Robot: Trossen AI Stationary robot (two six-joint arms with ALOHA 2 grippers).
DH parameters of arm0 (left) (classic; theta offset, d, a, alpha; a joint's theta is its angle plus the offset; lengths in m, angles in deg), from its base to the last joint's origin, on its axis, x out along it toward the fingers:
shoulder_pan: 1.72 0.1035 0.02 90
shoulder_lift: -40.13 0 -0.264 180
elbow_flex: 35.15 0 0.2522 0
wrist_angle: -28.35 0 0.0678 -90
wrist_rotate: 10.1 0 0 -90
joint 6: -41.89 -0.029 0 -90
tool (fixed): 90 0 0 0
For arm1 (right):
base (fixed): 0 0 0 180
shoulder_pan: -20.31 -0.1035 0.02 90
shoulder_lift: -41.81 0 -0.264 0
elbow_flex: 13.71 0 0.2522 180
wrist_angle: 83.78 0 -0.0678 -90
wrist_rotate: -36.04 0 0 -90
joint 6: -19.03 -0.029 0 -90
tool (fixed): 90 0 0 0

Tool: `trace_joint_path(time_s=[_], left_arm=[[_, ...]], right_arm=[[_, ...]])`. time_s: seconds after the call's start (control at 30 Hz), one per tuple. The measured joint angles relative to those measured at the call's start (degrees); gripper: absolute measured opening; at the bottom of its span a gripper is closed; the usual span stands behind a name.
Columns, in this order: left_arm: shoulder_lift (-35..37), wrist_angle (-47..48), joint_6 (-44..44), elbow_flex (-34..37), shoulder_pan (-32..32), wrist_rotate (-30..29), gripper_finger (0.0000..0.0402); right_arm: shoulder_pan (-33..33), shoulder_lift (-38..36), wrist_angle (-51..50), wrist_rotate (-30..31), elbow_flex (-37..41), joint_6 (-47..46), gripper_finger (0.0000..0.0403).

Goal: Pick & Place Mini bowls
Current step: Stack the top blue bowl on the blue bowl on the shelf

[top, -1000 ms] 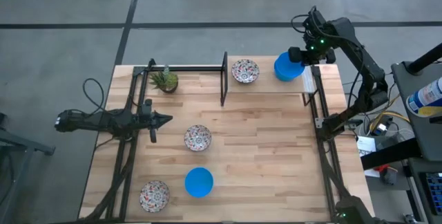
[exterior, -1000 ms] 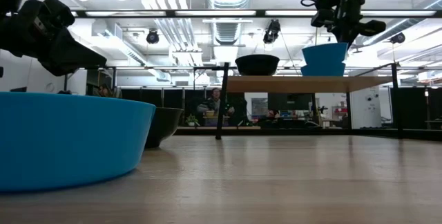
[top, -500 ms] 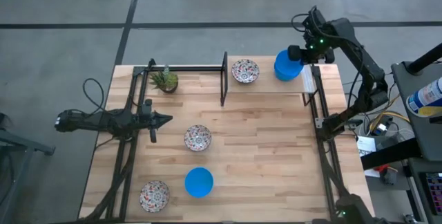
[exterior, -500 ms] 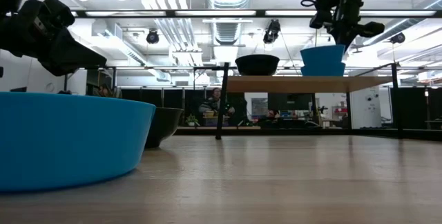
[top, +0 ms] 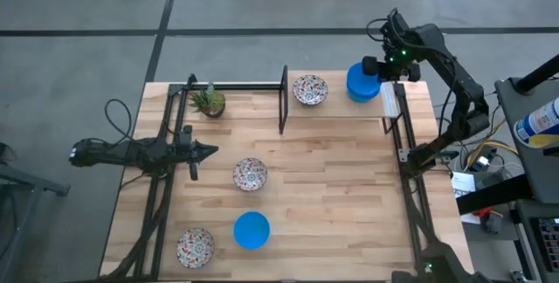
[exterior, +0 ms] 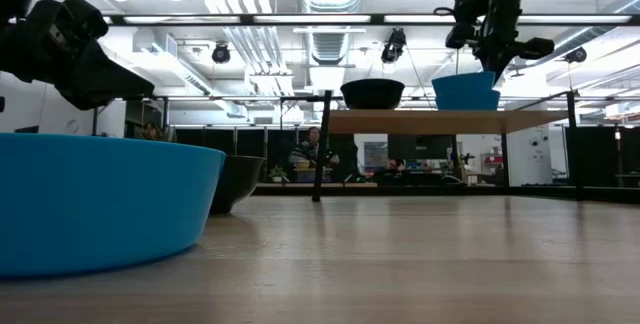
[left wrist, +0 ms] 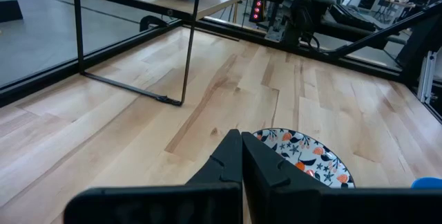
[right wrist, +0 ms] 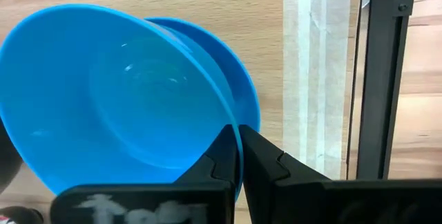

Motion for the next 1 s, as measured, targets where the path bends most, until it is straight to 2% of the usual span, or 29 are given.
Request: trace_joint_path(time_s=[0.17,0.47,0.63,1.0], left_arm=[[0.0,0.0,0.0,0.0,0.0,0.0,0.0],[0.0,0.0,0.0,0.0,0.0,0.0,0.0],[0.0,0.0,0.0,0.0,0.0,0.0,0.0],[0.0,0.0,0.0,0.0,0.0,0.0,0.0]], right_arm=[[0.0,1.5,-0.1,-0.5,0.1,0.0,0.0018],[0.0,1.2,0.3,-0.2,0.1,0.2,0.0113],[0.0,-0.4,0.4,-0.2,-0.2,1.0,0.0148],[-0.1,-3.5,2.8,-0.1,-0.2,3.3,0.016]])
